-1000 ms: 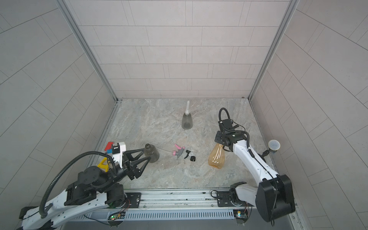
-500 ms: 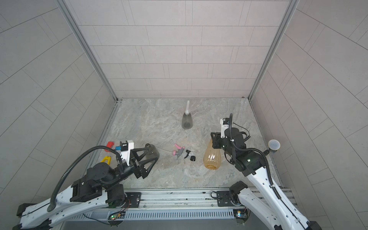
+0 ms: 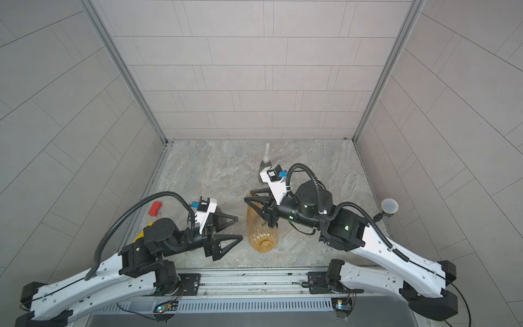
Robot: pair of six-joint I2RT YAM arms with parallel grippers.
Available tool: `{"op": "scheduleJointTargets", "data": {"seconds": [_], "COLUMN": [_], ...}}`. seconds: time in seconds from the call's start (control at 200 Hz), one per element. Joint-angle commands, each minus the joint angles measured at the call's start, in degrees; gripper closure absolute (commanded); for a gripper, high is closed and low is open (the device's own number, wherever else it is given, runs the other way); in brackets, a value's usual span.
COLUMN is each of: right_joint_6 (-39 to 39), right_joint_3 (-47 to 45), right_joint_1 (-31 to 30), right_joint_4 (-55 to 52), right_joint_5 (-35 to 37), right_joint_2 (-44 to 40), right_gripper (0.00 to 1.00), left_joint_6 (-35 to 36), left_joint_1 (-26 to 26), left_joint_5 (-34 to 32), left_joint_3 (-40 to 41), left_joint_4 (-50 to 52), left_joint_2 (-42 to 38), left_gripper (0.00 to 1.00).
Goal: Attach spray nozzles to spray bottles
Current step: Pick up the spray bottle from the center of the board.
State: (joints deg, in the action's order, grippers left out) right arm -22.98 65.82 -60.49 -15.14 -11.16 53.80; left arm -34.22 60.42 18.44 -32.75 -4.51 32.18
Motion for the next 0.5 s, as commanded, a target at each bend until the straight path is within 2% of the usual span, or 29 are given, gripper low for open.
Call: {"op": "scheduleJointTargets", "data": {"seconds": [0.0, 0.035, 0.245, 0.49], "right_joint_6": [1.3, 0.2, -3.4, -4.7], "right_joint_3": [0.8, 0.2, -1.1, 0.4], "right_joint_1": [-2.3, -2.4, -2.4, -2.4], "right_joint_4": [6.4, 8.7, 19.1, 25.3], "right_joint_5": [0.7, 1.0, 1.6, 1.4], "right_joint_2": [0.8, 1.0, 2.9, 6.8], "right_gripper": [1.00, 1.00, 1.00, 1.00], "left_joint_6": [-7.0, -9.2, -11.1, -12.3], "left_joint_1": [-3.8, -4.6, -4.8, -4.8], "left_joint_5": [7.5, 8.7, 11.5, 14.1], "left_joint_3": [2.6, 3.3, 4.7, 5.0], "left_joint_4": [-12.8, -14.9, -19.5, -20.6], "left_joint_2": [-0.9, -0.8, -0.2, 1.3], "left_gripper": [0.00, 0.00, 0.00, 0.00]}}
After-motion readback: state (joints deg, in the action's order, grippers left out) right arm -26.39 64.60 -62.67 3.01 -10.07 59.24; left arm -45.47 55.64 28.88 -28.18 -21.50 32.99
